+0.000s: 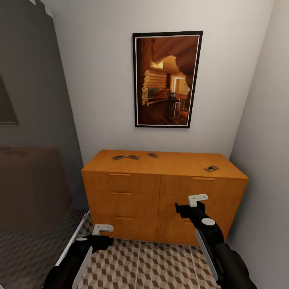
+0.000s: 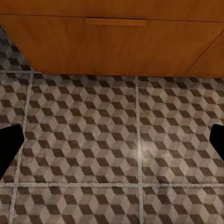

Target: Take the four mousetraps from the cabinet in the bathroom and place them on the bathroom floor. Make sure all four end up on the same floor surface, and ensure that at least two of them are either under or directly next to the same bathroom sink.

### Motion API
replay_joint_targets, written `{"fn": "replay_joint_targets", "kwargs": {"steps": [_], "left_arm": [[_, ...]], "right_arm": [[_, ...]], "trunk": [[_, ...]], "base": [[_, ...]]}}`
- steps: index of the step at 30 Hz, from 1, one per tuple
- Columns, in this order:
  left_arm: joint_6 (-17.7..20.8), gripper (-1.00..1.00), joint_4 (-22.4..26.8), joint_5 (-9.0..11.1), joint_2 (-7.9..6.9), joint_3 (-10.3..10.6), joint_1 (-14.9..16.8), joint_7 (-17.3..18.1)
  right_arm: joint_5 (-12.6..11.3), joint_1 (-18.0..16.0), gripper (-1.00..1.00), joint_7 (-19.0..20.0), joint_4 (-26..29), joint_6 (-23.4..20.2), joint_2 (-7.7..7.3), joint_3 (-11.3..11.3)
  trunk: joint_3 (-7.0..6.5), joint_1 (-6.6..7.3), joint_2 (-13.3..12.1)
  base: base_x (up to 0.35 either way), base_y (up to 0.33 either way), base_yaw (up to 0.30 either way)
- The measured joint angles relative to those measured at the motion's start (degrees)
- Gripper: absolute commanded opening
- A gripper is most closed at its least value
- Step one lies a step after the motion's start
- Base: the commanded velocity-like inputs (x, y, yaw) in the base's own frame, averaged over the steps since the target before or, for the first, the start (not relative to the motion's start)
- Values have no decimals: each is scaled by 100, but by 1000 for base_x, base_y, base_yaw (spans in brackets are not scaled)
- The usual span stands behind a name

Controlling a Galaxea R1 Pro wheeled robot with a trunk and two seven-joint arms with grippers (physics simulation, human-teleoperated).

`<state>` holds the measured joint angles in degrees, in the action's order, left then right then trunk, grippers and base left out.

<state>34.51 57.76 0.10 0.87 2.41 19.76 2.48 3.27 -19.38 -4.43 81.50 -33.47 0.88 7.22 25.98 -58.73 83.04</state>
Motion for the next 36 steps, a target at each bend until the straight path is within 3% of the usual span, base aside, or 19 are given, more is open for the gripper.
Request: {"fn": "replay_joint_targets", "kwargs": {"steps": [36], "left_arm": [[0, 100, -17, 0, 35, 5, -1, 1]], "right_arm": [[0, 0, 100, 0, 0, 0, 0, 0]], "trunk": [[0, 0, 0]], "base": [[0, 0, 0]]}}
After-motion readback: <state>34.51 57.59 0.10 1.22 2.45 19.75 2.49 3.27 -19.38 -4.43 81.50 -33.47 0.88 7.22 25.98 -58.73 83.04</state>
